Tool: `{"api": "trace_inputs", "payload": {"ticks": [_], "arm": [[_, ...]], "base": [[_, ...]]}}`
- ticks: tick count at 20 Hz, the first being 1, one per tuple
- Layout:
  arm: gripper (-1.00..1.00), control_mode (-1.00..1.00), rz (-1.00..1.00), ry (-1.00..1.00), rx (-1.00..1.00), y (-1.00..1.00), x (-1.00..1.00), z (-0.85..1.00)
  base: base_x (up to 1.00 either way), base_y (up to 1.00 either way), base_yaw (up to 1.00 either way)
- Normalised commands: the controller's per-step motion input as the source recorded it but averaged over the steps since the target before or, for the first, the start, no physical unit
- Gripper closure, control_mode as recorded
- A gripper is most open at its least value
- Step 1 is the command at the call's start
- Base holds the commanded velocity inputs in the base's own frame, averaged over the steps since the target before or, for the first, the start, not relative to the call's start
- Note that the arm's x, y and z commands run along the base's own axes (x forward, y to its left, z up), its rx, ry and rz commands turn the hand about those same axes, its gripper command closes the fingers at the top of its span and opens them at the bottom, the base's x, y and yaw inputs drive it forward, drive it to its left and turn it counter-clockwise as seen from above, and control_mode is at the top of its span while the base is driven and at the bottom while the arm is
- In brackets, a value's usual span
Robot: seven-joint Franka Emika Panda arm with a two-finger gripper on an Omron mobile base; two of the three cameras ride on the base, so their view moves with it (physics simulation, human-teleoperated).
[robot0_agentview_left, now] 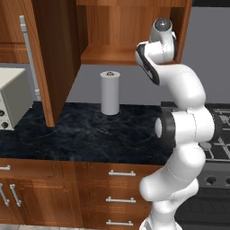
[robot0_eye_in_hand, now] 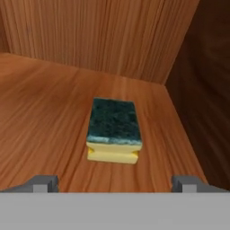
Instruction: Locate and retrieve the bar soap and sponge from the cabinet. Place them next to the sink.
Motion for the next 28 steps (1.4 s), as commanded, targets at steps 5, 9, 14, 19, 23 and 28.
{"api": "trace_inputs", "payload": {"ticks": [5,9,14,19,23,28], "arm": [[-1.0,-1.0,-0.01,0.04,-0.01,-0.02,0.31,0.0],[-1.0,-1.0,-0.03,0.06,-0.01,-0.05,0.26,0.0],[-1.0,-1.0,-0.02,0.03,0.0,-0.04,0.24,-0.05],[-1.0,-1.0,-0.03,0.01,0.0,-0.02,0.11,-0.17],[-1.0,-1.0,-0.04,0.0,0.0,-0.05,0.11,-0.17],[-1.0,-1.0,-0.03,0.0,0.0,-0.09,0.25,-0.11]], "base": [[0.0,0.0,0.0],[0.0,0.0,0.0],[0.0,0.0,0.0],[0.0,0.0,0.0],[0.0,0.0,0.0],[0.0,0.0,0.0]]}}
